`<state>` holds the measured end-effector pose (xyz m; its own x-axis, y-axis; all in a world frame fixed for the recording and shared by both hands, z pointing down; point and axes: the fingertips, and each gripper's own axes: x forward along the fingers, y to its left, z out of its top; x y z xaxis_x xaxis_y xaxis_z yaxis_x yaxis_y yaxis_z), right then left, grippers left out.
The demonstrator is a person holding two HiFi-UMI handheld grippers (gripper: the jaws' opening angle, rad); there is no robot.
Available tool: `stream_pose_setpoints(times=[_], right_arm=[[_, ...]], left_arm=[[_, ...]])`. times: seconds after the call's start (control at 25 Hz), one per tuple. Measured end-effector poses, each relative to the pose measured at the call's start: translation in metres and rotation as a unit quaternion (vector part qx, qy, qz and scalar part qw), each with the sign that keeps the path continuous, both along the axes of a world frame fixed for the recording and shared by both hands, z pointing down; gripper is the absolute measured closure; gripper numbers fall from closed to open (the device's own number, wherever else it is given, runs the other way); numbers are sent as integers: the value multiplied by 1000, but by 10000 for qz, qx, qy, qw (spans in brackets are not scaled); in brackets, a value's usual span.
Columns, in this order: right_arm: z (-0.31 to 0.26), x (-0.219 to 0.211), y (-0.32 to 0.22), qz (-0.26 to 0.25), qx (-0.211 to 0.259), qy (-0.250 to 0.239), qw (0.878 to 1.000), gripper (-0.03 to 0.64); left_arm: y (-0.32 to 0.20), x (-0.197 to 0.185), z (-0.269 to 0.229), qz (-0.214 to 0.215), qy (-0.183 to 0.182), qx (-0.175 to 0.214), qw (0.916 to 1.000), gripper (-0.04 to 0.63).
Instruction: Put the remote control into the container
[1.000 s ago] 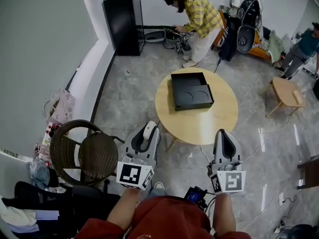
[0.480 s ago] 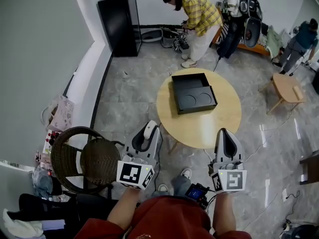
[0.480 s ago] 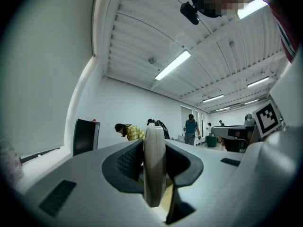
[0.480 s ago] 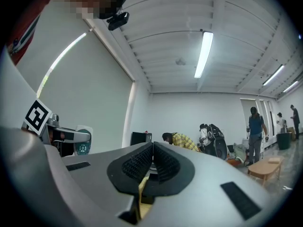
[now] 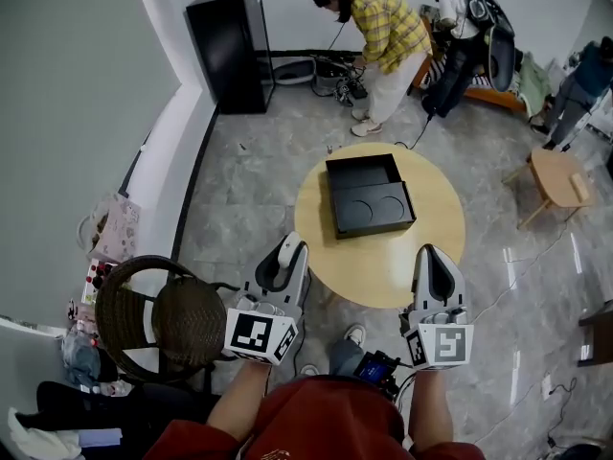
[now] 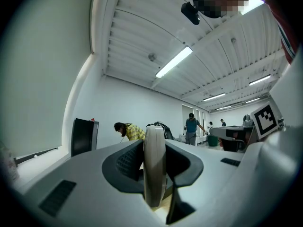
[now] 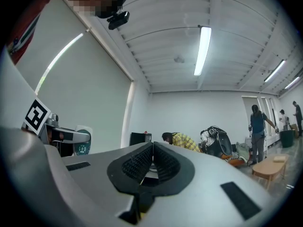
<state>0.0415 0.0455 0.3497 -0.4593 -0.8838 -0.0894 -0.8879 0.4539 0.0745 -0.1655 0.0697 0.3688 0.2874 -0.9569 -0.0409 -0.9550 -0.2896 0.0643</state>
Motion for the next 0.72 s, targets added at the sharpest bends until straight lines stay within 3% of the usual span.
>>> stream_pose_setpoints(times=[0.72], right_arm=[[-1,81,-129,-33,-183,-194,9996,594]], left_arm=[[-129,77,-8,-46,-128,-149,9998,482]])
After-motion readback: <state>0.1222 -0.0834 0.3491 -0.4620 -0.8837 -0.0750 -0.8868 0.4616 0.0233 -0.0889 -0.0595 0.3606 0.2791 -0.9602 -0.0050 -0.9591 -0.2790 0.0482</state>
